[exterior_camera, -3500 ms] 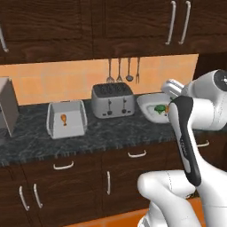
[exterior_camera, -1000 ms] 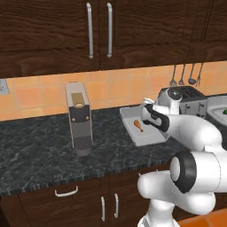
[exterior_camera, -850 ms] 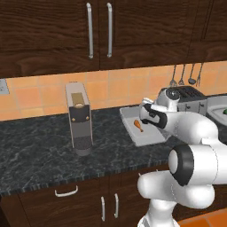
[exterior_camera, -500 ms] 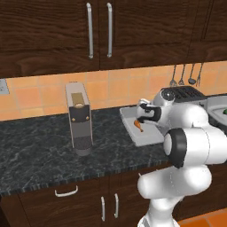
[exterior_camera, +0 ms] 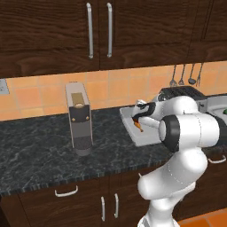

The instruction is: Place one broccoli and one chicken drumstick in each tupperware on the nearby counter, to pack two identical lunches.

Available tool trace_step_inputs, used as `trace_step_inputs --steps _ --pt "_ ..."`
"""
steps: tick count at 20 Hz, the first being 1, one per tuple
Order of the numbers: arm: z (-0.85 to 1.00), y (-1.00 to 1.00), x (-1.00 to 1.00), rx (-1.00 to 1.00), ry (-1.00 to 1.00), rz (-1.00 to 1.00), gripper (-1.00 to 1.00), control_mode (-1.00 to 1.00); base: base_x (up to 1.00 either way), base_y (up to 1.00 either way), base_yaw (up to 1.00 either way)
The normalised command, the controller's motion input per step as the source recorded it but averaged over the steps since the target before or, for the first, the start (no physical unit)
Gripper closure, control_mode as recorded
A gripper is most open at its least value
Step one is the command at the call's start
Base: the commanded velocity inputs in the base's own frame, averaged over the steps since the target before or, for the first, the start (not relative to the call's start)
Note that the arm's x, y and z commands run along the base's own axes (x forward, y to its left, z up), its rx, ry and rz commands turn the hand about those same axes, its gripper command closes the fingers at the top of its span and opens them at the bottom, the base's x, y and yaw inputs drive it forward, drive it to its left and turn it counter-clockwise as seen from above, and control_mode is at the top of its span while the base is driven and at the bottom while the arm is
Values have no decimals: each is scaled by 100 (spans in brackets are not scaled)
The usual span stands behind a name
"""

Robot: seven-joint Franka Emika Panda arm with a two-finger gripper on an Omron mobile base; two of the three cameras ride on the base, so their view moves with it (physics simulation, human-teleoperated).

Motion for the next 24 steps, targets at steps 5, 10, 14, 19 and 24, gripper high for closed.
trace_step_inputs --steps 5,10,14,19,24 --pt "-5 -18 19 0 -3 0 -100 -100 0 0 0" --pt "43 -25 -38 3 0 0 -100 -100 0 0 0" --pt "99 -19 -97 8 2 0 -100 -100 0 0 0" --pt "100 -14 -93 4 3 0 -100 -100 0 0 0" --pt "100 -1 -42 0 5 0 -100 -100 0 0 0"
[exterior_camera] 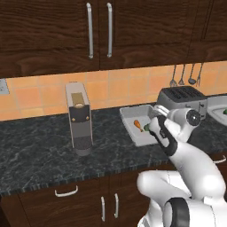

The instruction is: Place one broccoli and one chicken drumstick in each tupperware on the nearby counter, to pack two identical lunches.

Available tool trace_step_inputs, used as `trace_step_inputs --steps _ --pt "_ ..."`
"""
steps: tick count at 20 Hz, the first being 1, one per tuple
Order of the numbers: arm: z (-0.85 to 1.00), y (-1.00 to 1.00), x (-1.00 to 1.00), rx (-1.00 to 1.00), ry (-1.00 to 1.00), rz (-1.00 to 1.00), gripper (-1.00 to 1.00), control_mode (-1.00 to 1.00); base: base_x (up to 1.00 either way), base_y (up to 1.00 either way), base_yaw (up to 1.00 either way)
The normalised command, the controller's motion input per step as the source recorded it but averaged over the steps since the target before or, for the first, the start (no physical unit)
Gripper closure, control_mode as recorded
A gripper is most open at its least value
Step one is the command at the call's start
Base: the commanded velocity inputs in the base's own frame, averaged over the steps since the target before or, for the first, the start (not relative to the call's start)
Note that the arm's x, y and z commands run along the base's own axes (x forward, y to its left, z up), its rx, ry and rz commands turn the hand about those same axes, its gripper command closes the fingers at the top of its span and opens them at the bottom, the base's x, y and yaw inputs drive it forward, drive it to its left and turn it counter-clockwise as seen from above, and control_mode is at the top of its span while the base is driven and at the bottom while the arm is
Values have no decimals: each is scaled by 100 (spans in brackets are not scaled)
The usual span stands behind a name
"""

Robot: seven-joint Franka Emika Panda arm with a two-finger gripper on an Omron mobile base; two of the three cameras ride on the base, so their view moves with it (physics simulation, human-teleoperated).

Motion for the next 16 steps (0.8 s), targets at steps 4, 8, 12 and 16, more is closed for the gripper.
trace_step_inputs --steps 4,8,12,16 --pt "100 -1 -83 0 20 0 -100 -100 0 0 0" --pt "53 -30 -100 3 7 0 -100 -100 0 0 0" --pt "3 -88 -100 8 -14 -16 -100 -100 0 0 0" --pt "-11 -68 -72 0 -5 -5 -100 -100 0 0 0"
